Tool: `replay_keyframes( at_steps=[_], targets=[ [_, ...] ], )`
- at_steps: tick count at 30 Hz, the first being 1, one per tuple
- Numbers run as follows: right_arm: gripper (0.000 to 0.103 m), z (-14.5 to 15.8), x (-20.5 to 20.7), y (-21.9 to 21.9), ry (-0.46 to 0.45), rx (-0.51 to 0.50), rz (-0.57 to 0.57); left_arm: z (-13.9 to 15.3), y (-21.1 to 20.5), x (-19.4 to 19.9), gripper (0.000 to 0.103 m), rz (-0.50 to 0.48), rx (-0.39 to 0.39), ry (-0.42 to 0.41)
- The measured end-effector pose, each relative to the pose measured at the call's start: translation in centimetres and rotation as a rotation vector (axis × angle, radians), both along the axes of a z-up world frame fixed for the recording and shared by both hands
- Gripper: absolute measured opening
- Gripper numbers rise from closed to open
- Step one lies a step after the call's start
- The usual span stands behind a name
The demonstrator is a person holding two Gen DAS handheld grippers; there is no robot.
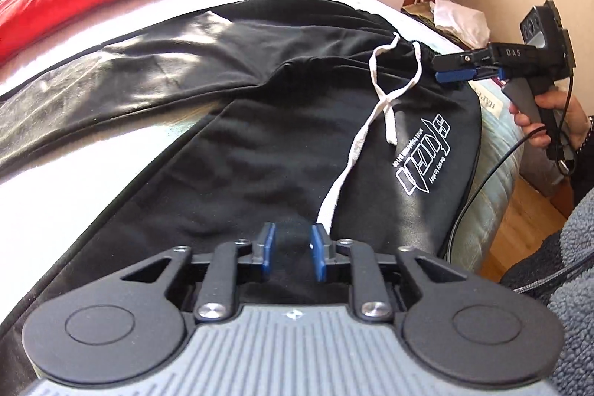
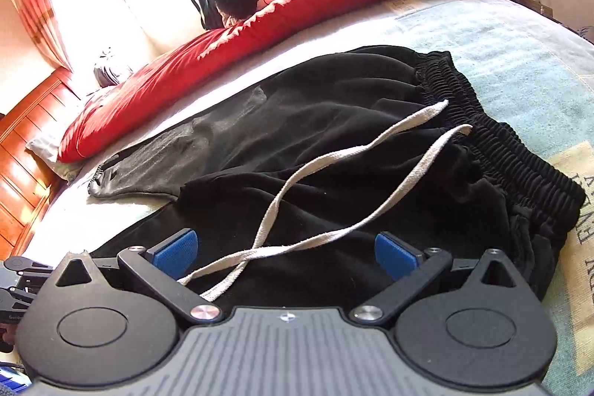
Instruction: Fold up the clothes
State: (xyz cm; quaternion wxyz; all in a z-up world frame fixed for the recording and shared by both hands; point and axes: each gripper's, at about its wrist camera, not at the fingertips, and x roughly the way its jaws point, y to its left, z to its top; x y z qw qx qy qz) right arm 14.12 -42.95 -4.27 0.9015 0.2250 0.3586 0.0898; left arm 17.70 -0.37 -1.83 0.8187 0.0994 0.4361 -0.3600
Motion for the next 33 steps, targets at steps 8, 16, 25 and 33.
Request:
replay_keyframes(
  at_steps=[8,16,25,33],
  targets=[
    [0.103,-1.6,3.0,-0.6,0.023,0.002,-0.049,-1.5,0.3,-0.5,0.048,0.017,-0.036,0.055],
    [0.103,-1.5,3.3,-3.4,0.06,-0.079,-0.218,-2.4,2.1,-2.2,0.054,0.05,-0.035,0.11],
    [0.103,-0.7,1.1,4.8,0.085,-0.157,-0.028,-2.2,6.3,-2.9,0.061,0.093,-0.034,0.078],
    [0.103,-3.9,-3.3,11.4,0.152,-0.463,-0.055,-2.6,11.4,-5.5,0.061,0.068,-0.087,0.086]
  ],
)
